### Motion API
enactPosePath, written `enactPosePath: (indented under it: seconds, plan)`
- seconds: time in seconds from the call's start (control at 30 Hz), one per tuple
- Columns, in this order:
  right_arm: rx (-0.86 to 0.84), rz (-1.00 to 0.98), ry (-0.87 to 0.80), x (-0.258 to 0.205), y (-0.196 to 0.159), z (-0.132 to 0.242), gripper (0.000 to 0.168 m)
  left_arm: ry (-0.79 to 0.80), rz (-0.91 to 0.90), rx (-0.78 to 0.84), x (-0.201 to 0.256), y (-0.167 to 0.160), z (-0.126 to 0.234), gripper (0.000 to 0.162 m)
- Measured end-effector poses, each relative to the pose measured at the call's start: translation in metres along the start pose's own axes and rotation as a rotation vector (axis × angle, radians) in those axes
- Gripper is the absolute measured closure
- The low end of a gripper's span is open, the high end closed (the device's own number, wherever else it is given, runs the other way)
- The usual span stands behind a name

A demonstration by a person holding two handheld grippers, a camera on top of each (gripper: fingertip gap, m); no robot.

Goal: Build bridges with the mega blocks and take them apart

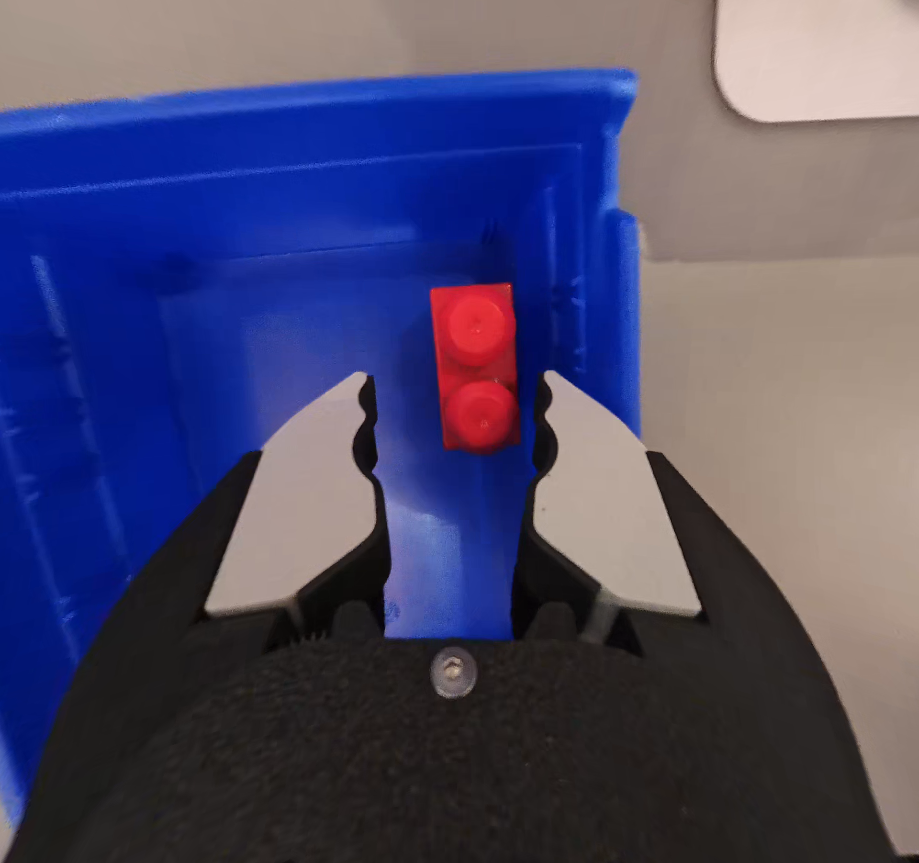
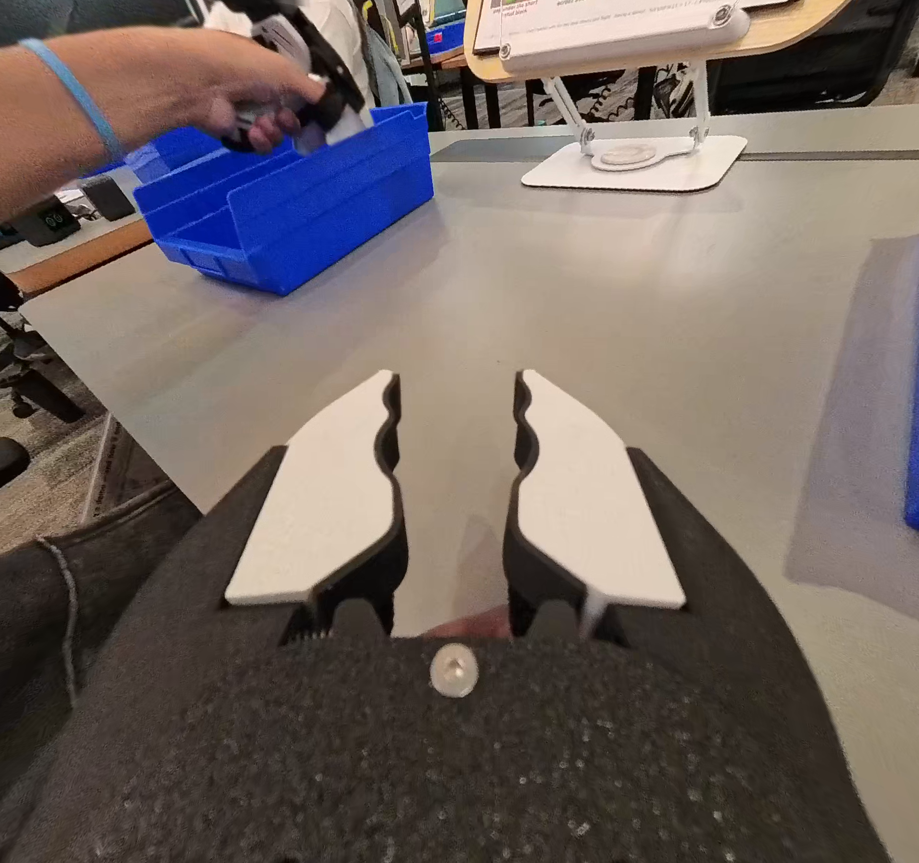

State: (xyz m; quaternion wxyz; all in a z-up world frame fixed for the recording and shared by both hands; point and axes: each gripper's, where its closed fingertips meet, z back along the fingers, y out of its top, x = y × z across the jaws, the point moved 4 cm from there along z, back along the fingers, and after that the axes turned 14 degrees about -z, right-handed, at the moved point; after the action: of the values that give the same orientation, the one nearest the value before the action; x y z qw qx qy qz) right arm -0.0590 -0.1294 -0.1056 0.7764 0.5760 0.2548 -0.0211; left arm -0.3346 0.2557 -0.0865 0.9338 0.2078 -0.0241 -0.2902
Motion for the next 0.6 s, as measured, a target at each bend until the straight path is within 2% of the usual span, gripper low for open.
enactPosePath:
  seconds: [0.13,0.17,0.3,0.37,0.43,0.6]
  plan:
    - [-0.006,0.029,-0.029,0.004,0.001,0.003,0.126,-0.024,0.034,-0.032,0.000,-0.001,-0.028,0.111]
    - [-0.006,0.034,-0.038,0.006,0.001,0.004,0.126,-0.038,0.044,-0.010,-0.001,0.001,-0.028,0.127]
    - [-0.005,0.027,-0.039,0.007,0.001,0.005,0.127,-0.014,-0.010,0.027,-0.013,0.006,-0.010,0.128]
    - [-0.006,0.030,-0.041,0.008,0.001,0.006,0.128,-0.060,-0.023,0.123,-0.019,0.012,0.014,0.128]
    - [-0.005,0.032,-0.044,0.009,0.001,0.006,0.128,-0.183,-0.040,0.288,-0.016,0.017,0.048,0.128]
    - [-0.014,-0.009,0.009,0.005,0.003,0.004,0.129,-0.593,-0.176,0.703,0.032,-0.002,0.137,0.128]
